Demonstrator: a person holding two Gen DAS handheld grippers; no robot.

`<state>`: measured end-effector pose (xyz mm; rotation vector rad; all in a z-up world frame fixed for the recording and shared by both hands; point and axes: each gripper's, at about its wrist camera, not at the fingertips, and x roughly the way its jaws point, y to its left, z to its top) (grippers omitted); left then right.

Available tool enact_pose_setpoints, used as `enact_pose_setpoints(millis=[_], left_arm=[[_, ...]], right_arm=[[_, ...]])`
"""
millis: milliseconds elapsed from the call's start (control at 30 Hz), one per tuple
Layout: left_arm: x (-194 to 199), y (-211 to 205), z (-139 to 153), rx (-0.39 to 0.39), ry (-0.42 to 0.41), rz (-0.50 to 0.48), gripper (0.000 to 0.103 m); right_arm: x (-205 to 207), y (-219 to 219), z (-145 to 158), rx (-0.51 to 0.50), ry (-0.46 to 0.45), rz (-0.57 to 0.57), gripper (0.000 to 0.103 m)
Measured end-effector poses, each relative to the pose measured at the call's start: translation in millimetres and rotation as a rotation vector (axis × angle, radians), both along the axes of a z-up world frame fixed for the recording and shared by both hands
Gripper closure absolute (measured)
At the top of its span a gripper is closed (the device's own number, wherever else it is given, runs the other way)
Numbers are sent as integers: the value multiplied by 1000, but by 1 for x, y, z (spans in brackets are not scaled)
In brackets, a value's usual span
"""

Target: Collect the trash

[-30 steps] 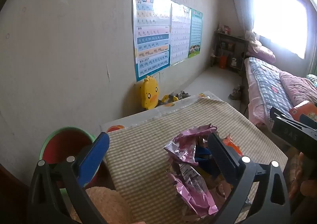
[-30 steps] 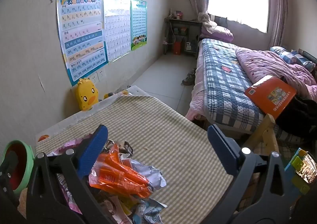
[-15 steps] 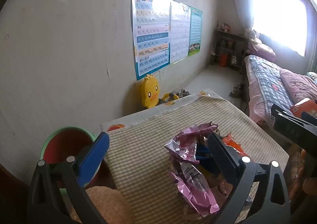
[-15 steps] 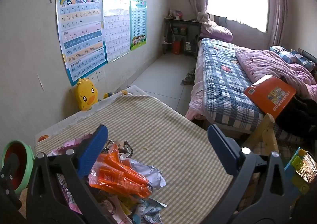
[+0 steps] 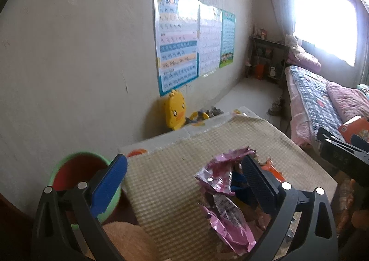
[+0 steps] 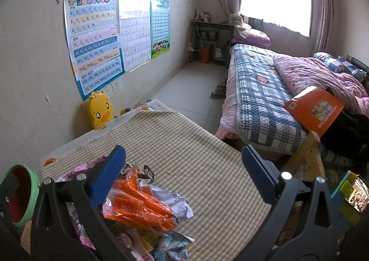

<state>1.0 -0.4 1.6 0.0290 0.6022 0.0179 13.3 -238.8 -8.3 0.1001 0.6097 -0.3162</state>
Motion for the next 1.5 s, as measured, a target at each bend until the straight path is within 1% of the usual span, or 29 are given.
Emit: enact_pose_setpoints(millis=[100,200,300,367,433,600,1267,1500], left_arm=[[-5,-1,9,8,-52,-7,8],[-8,0,14,6,-71,-12,8],[-7,1,16,-3,-47,-22,8],[-5,3,17,-25,-21,-37,8],[-5,4,17,-39,-15,-36,8],[-7,2,13,-26,-15,-41,8],[0,3,8,-43,37,-50,8],[0,2,7,-44,37,-49,8]], right_arm=[[0,1,1,-2,1,0,4],[0,0,0,0,1,-1,4],[0,1,0,-2,0,-1,4],[0,1,0,-1,0,0,4],[0,1,0,-2,1,0,4],[0,0,1,3,2,-5,4],[-1,1,1,2,5,-5,4],[-1,0,2,2,5,-4,4]])
